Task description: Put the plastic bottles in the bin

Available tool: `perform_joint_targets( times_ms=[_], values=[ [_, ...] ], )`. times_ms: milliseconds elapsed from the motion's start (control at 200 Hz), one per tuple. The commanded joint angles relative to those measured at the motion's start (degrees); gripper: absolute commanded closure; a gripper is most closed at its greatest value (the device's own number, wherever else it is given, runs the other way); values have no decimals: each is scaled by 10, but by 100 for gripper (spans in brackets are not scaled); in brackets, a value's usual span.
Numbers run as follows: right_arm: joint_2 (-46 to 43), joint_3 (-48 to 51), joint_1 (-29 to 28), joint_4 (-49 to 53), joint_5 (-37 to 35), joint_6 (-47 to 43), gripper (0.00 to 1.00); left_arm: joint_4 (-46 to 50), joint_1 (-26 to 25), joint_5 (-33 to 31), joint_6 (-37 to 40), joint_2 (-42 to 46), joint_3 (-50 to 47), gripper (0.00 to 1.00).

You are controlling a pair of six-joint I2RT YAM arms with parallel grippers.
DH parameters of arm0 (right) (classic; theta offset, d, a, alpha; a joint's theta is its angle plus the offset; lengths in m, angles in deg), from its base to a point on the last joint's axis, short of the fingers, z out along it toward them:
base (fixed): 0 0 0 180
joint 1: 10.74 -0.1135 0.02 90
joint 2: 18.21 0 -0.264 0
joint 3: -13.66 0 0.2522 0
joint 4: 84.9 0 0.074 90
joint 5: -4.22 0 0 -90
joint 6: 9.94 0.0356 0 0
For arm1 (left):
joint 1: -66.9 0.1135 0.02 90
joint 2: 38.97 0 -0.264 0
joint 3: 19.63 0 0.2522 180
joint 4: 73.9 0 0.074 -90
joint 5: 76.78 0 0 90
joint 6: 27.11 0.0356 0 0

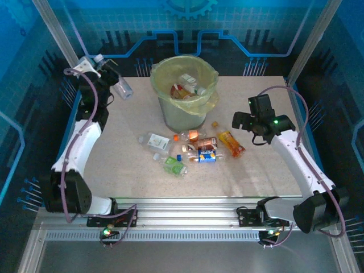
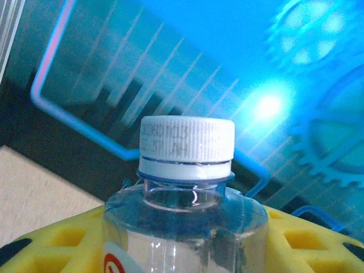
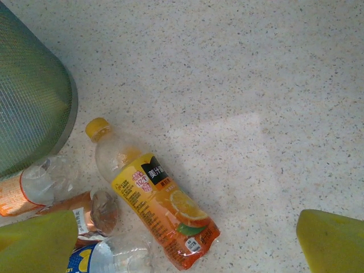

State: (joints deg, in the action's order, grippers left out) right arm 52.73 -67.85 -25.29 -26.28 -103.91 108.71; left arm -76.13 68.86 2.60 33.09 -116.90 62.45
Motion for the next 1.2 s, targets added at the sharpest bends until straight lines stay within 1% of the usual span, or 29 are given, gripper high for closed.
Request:
perform_joint_targets(
  times_ms=[0,110,250,415,510,620,730,810,895,1195],
  values=[
    [-19,19,8,-30,7,15,0,-46,-10,18,73,46,-10,55],
    [-37,40,7,-42,-14,25,0,-63,-40,32,112,71,4,55],
    [-73,70,7,-59,-38,32,0,-77,-107,38,180,52,50,55],
    [-129,109,5,-81,-55,25,0,-84,-177,59,219,-19,121,55],
    [-147,111,6,-65,-78,18,0,-84,-206,63,244,-67,162,55],
    [-149,103,5,-36,-103,18,0,-80,-235,69,275,-118,202,55],
    [-149,103,5,-25,-109,15,0,-62,-254,82,295,-168,240,55],
    [-149,105,6,-25,-110,12,0,-48,-264,75,315,-202,261,55],
    [-146,103,6,-25,-107,4,0,-34,-267,66,317,-231,277,55],
    [-125,100,6,-25,-105,-21,0,-11,-266,11,356,-274,274,54]
  ],
)
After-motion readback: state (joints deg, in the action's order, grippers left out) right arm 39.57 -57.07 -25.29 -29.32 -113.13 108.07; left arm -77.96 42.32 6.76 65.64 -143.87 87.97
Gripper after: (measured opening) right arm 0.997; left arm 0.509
